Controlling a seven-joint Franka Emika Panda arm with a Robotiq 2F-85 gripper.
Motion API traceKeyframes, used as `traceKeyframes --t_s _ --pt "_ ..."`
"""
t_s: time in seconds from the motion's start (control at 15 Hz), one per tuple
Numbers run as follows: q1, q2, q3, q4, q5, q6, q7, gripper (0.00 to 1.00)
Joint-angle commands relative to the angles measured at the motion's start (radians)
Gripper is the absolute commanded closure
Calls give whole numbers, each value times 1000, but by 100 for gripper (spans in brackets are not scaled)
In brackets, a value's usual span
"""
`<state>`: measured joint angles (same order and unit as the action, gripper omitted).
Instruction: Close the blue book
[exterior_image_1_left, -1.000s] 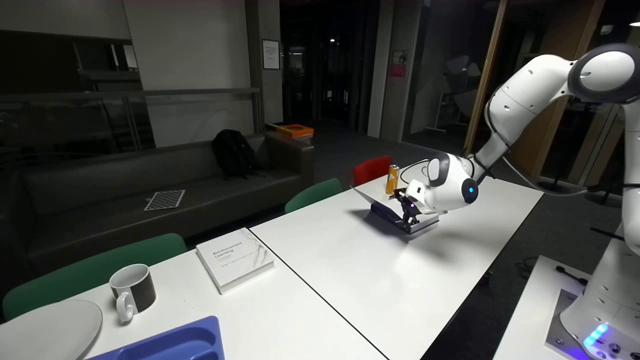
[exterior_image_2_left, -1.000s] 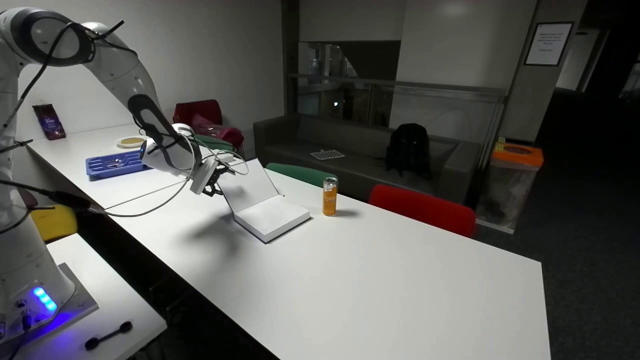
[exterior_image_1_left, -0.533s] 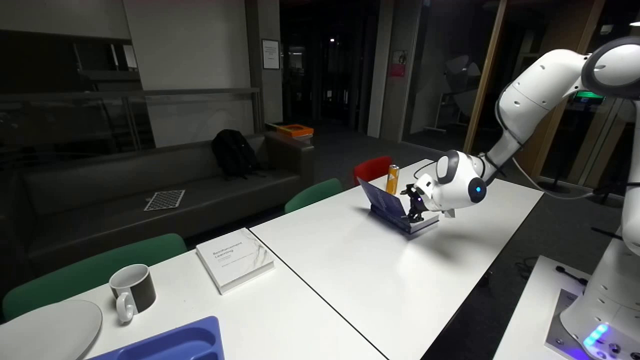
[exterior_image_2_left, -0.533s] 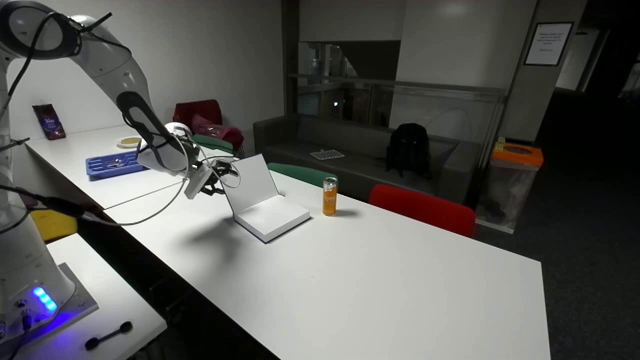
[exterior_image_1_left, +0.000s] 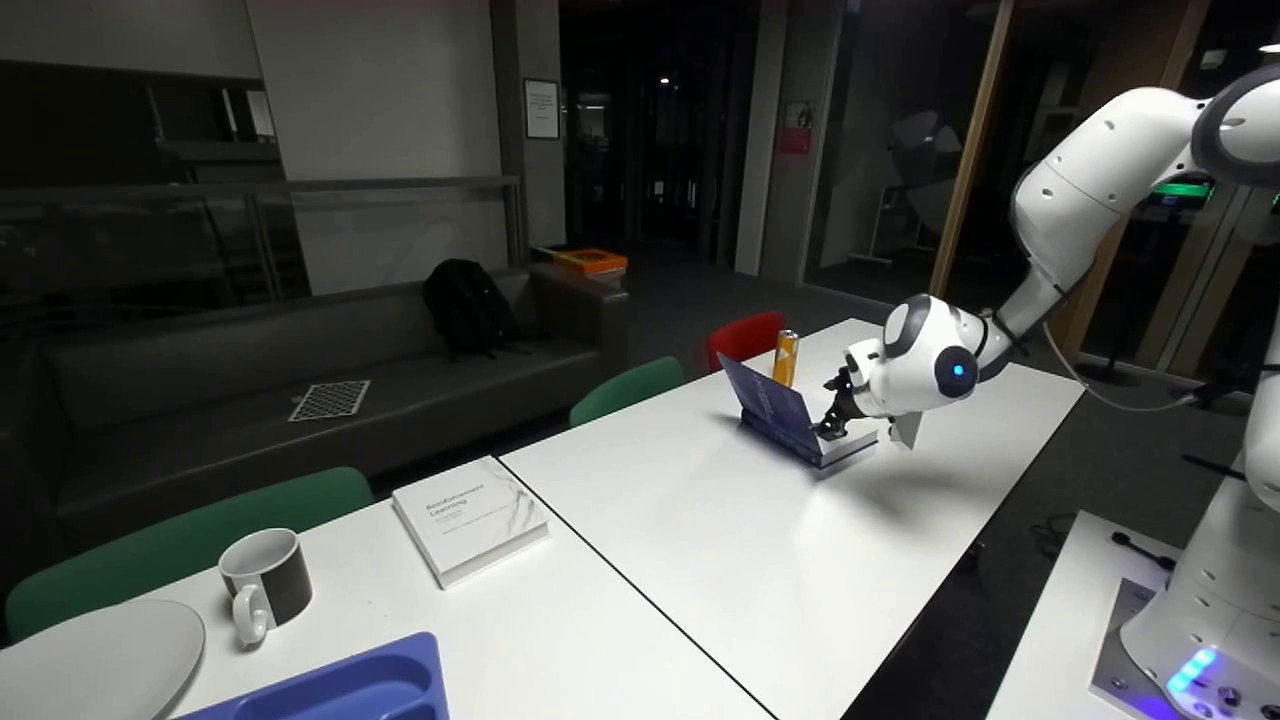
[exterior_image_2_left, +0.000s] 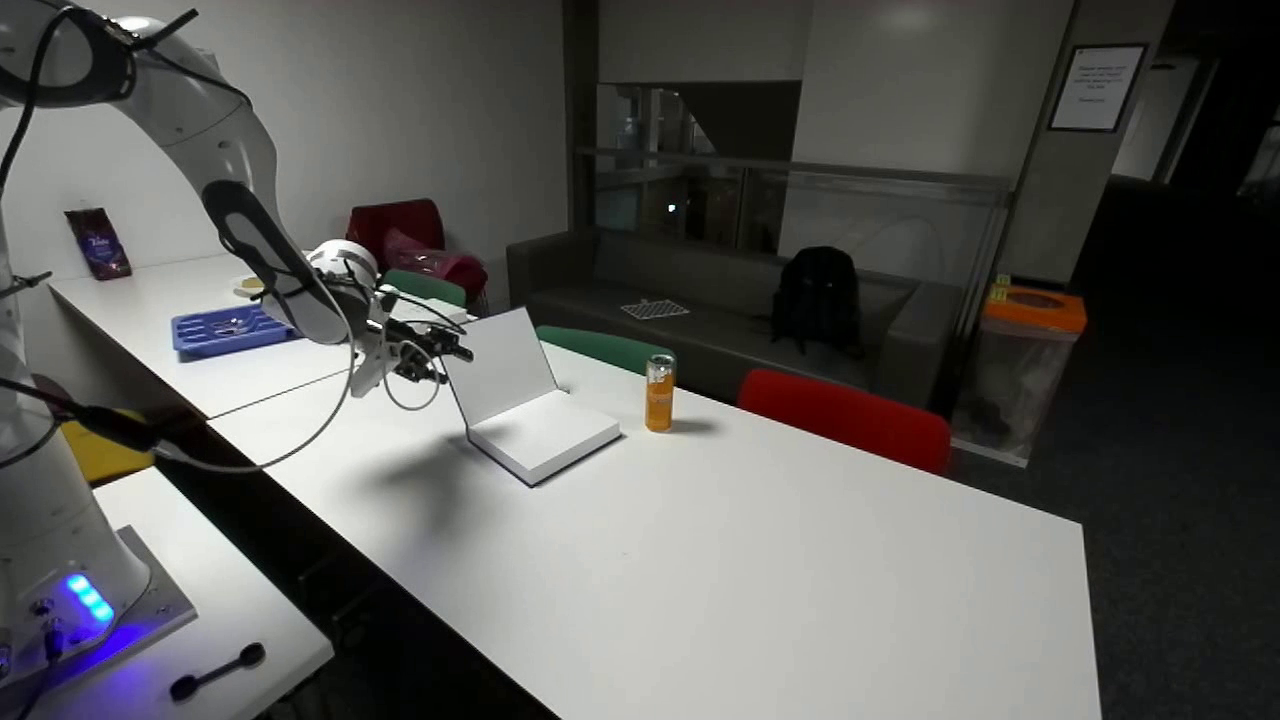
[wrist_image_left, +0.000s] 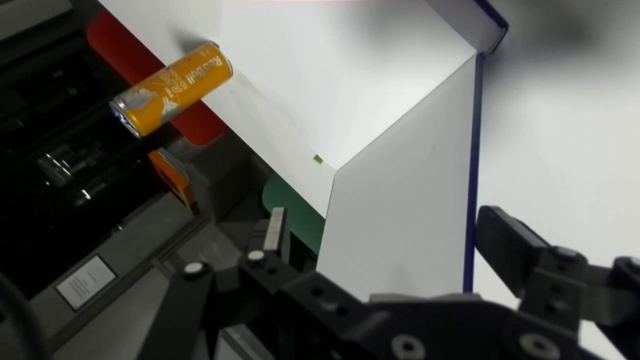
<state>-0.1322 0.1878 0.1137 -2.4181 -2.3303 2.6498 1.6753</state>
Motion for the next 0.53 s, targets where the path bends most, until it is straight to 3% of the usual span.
traceKeyframes --t_s 0.0,0.47 --pt "17 -79 -15 -63 52 -63 103 0" --pt "30 -104 -41 -95 95 -150 185 0"
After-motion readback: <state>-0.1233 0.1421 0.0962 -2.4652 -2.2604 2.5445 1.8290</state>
